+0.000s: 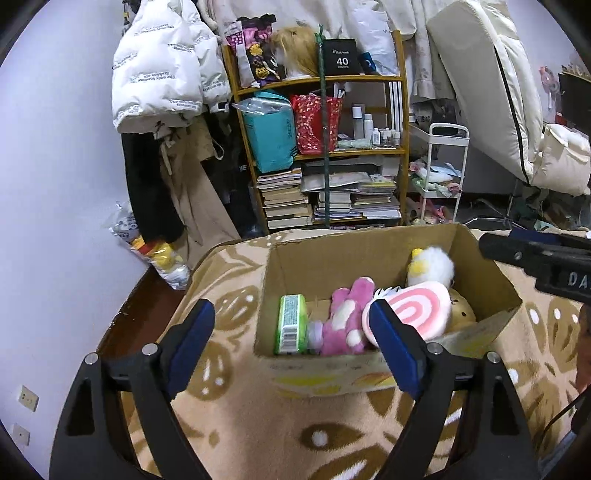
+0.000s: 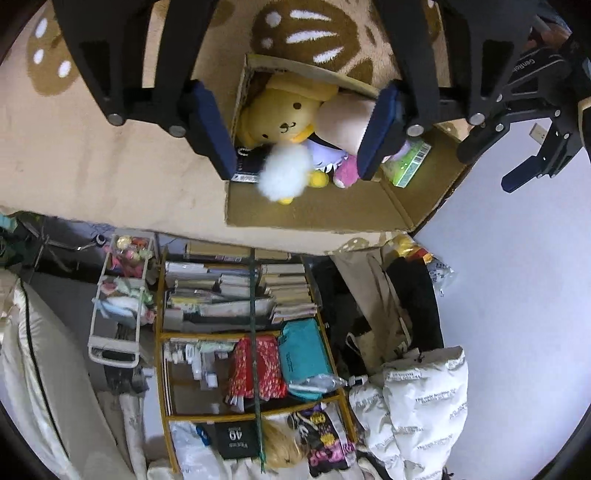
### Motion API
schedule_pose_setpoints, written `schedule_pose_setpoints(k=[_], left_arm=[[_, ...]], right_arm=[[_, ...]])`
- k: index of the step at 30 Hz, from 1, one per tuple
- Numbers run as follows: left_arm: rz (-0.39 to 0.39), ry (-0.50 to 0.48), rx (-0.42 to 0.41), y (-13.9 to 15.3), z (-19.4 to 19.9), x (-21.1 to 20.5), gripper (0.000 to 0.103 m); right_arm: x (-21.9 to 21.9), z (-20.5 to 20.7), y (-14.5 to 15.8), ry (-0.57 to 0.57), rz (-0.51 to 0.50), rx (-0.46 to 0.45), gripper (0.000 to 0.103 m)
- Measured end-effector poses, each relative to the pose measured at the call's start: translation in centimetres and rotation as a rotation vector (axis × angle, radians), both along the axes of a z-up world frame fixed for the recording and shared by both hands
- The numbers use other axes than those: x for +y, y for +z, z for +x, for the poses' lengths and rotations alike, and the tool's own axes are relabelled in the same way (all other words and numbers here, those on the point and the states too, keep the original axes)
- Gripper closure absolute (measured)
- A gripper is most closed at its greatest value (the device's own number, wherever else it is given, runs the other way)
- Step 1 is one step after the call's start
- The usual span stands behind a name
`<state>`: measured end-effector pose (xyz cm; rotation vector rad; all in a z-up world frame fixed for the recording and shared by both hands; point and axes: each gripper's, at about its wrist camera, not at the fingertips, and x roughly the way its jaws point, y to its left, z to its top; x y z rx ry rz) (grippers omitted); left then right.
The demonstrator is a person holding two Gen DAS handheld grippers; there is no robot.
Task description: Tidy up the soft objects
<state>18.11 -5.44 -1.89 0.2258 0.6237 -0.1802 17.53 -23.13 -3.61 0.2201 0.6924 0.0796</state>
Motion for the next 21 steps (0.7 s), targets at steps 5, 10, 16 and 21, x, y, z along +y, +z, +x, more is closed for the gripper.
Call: schedule_pose_setpoints(k=[5, 10, 16, 21], left_arm=[[-0.003, 0.005, -0.038, 2.3, -2.4, 0.7, 0.012], [-0.017, 0.012, -0.094, 5.2, -5.5, 1.7, 0.006], [-0.015, 0.02, -0.183, 8.7, -9.5, 3.0, 0.002], [-0.014, 0.027, -0.239, 10.5, -12.7, 3.7, 0.002]], right_arm=[[-0.2, -2.8, 2.7, -0.032, -0.017, -0.057, 0.013], [-0.3, -5.5, 5.1, -0.057, -0.037, -0.115, 0.009], [-0.4, -8.8, 7.6, -0.072, -0.087, -0.153, 0.008], [-0.5, -11.9, 9.8, -0.069, -0.094, -0.186, 0.008]])
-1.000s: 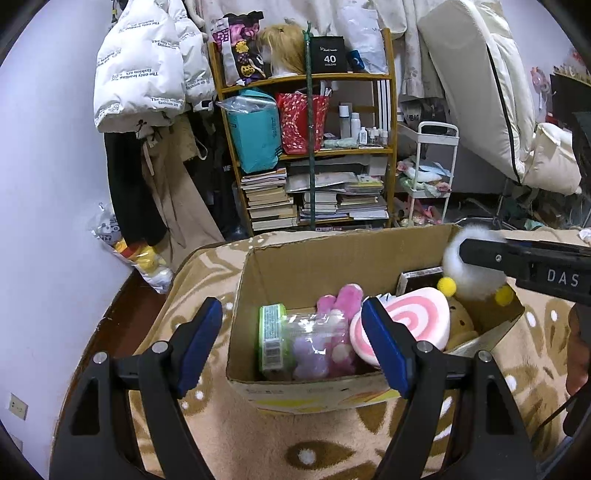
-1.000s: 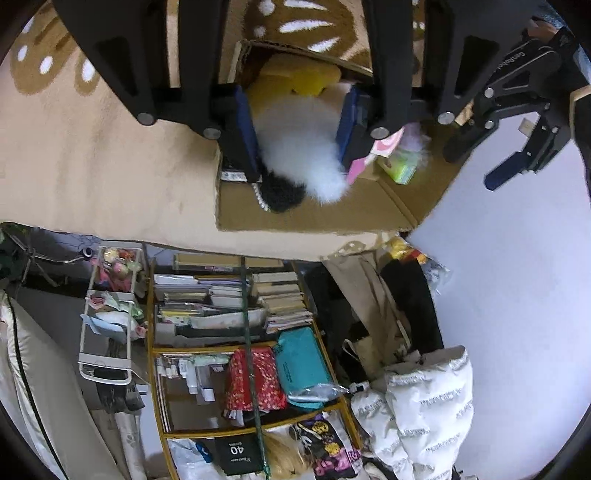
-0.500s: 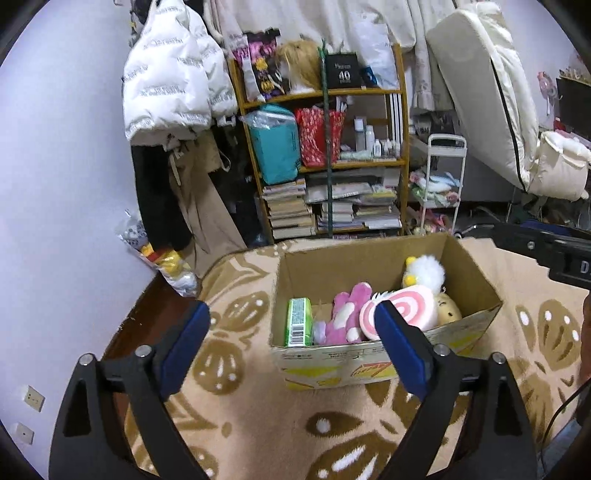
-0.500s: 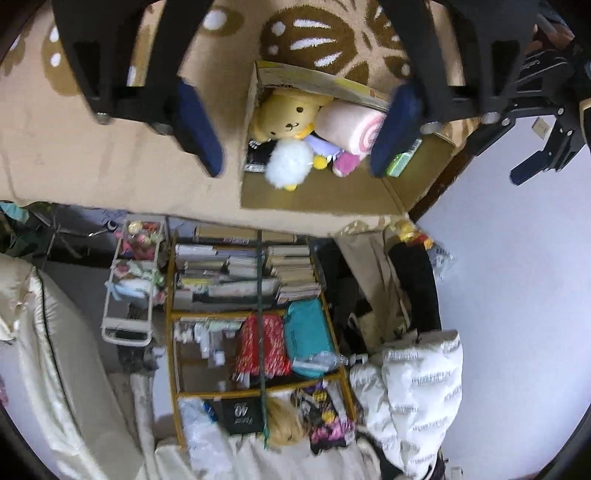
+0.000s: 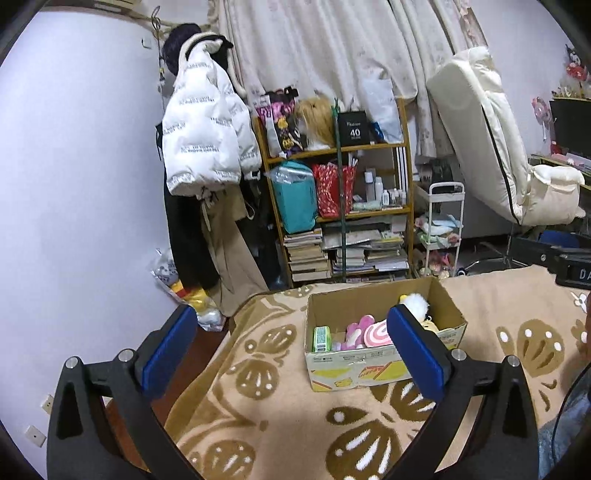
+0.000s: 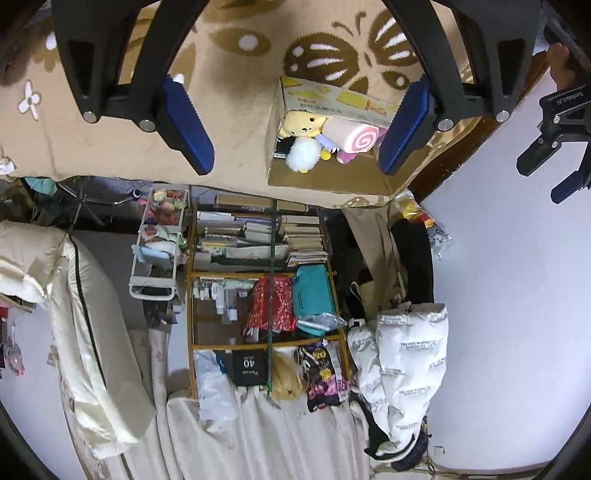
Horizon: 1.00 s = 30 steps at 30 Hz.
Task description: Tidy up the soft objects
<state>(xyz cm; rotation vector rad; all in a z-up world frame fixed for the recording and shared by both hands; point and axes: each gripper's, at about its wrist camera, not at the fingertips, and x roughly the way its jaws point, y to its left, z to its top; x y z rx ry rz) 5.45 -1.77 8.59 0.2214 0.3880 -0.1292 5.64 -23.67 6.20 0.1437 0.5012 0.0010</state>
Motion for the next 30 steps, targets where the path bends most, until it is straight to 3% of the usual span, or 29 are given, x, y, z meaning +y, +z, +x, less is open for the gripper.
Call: schedule_pose_setpoints(k=[3, 11, 25, 30], left_arm=[[0.006, 0.001, -0.024, 0.3, -1.5, 0.2, 0.002], [-0.063, 0.022, -0.045, -0.7, -3.7, 1.9, 0.001], [-0.054, 0.05, -0.057, -2.5, -6.2, 3.7, 0.001], [-0.051, 0.056, -0.061, -3.2, -6.3, 3.9, 0.001]], right_arm=[[-0.1, -1.7, 0.9, 0.003, -0.001, -0.023, 0.0], [0.2, -6.1, 1.3, -0.004, -0.004, -0.06, 0.0], [1.8, -8.8, -1.4, 0.014, -0.028, -0.158, 0.0], [1.5, -8.3, -2.9, 0.017, -0.014, -0.134, 0.0]])
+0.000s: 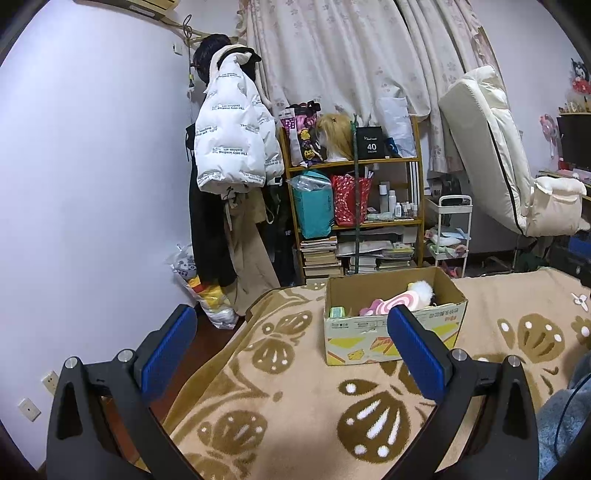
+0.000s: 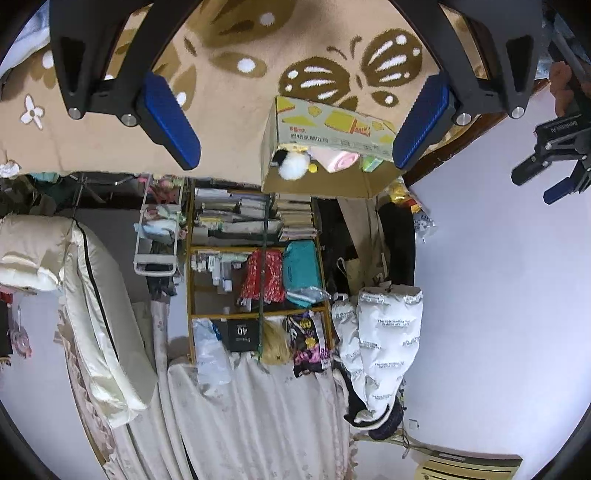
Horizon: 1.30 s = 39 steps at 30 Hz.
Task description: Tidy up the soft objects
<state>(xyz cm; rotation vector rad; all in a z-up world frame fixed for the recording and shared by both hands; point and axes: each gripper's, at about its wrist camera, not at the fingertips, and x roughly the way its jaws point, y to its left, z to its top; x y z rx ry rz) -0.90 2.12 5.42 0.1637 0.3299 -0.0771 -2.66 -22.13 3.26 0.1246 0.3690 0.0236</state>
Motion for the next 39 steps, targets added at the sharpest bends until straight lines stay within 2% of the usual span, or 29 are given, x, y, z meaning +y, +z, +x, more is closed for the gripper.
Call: schedule_pose_setpoints(k=[11, 39], left_arm=[[0.017, 0.009, 0.03, -1.3, 1.0, -0.7, 0.001], [0.025, -0.008, 0.051, -2.0, 1.2, -1.2, 0.001]], right_arm=[[-0.3, 1.0, -1.6, -0.023, -0.008, 0.032, 0.0], [-0.6, 1.4, -1.9, -0.031, -0.002, 0.039, 0.0]])
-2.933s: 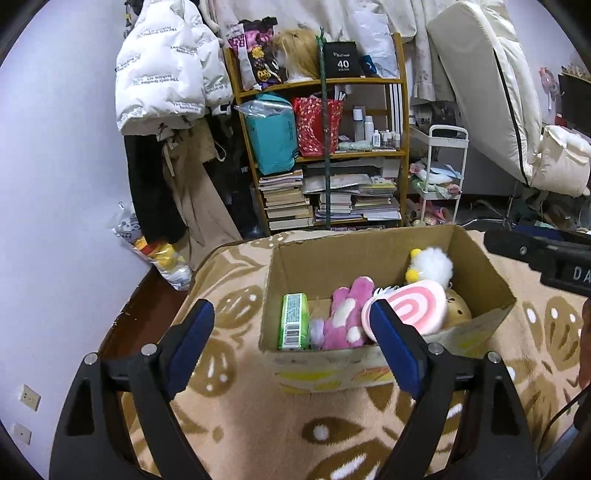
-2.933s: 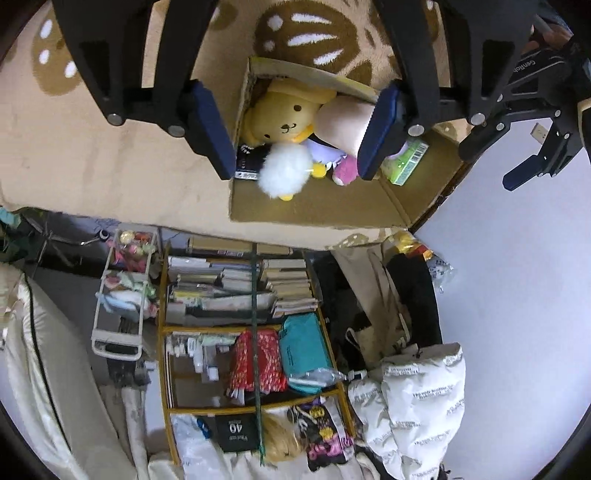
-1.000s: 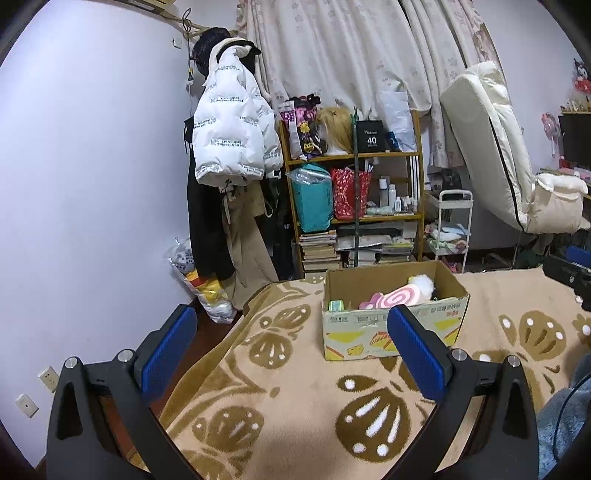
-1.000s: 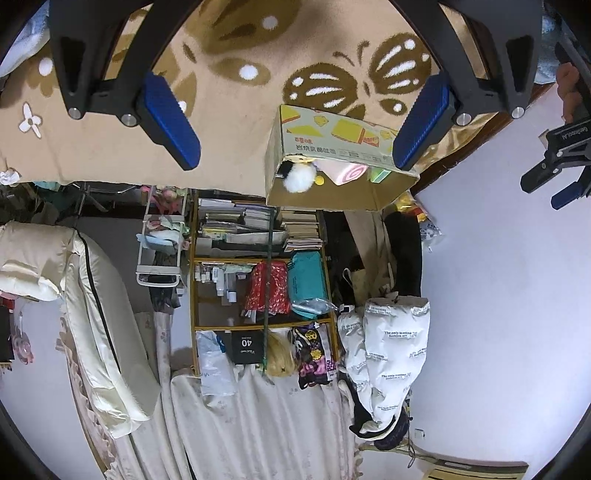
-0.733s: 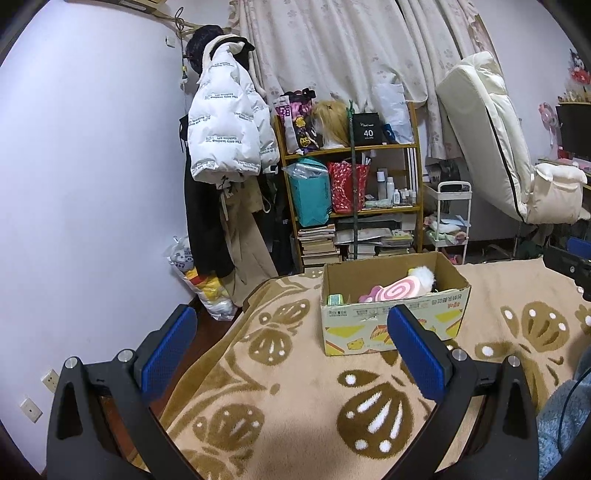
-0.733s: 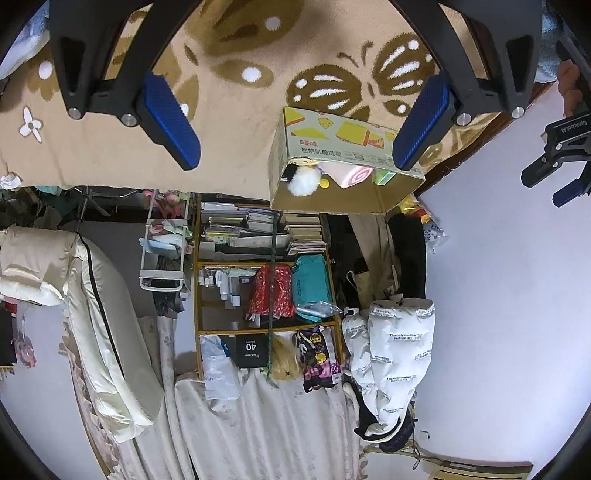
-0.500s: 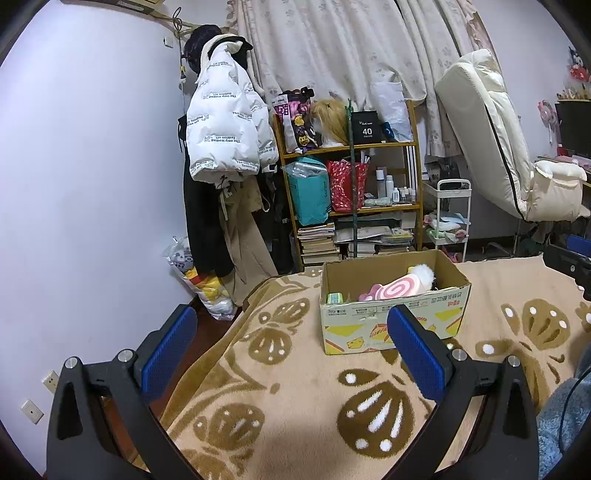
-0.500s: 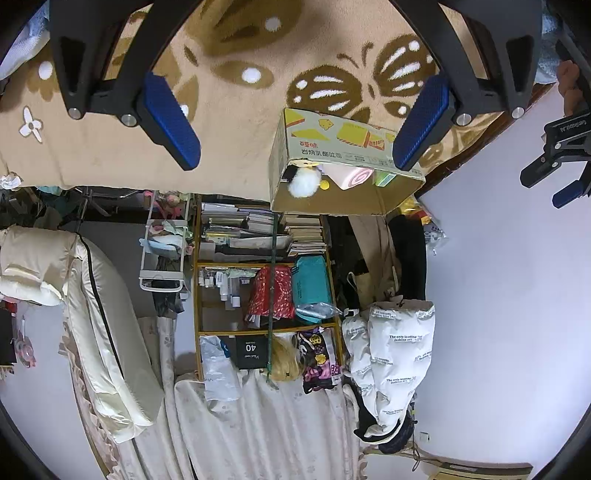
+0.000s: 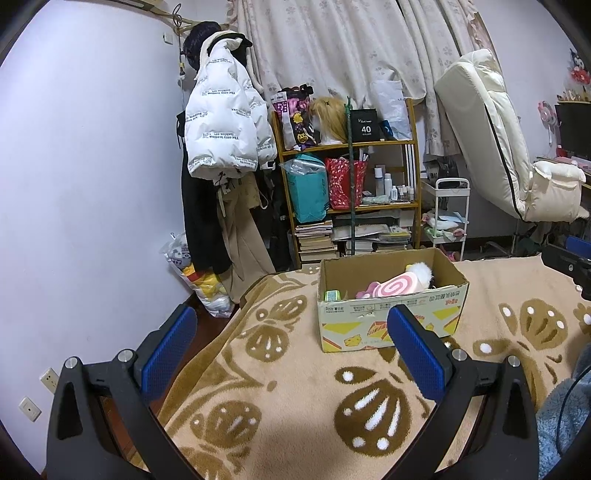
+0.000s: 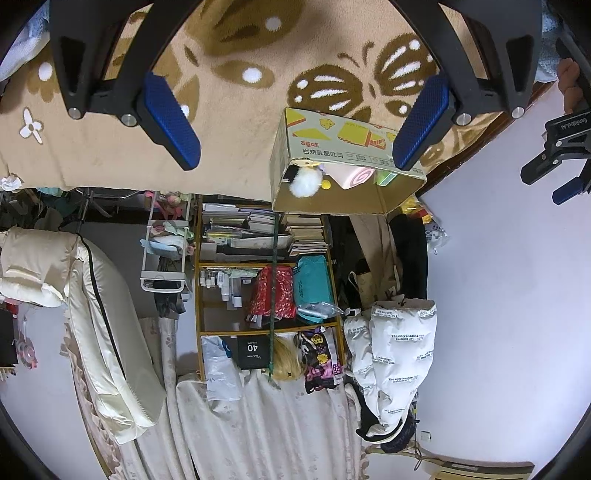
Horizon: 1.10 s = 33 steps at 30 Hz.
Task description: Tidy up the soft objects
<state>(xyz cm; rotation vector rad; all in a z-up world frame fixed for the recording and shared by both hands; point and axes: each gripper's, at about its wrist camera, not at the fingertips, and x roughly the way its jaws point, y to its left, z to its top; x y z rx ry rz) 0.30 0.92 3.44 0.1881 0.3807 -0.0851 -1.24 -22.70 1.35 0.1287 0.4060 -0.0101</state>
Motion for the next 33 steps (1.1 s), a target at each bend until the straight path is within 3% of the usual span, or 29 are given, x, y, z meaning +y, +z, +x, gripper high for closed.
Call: schedule_pose_setpoints(k=[33], left_arm=[[0.02, -0.001, 0.0, -0.08, 0.11, 0.17, 0.001]], right_arm=[[-0.15, 0.07, 0.06, 0.002, 0.0, 0.004, 0.0]])
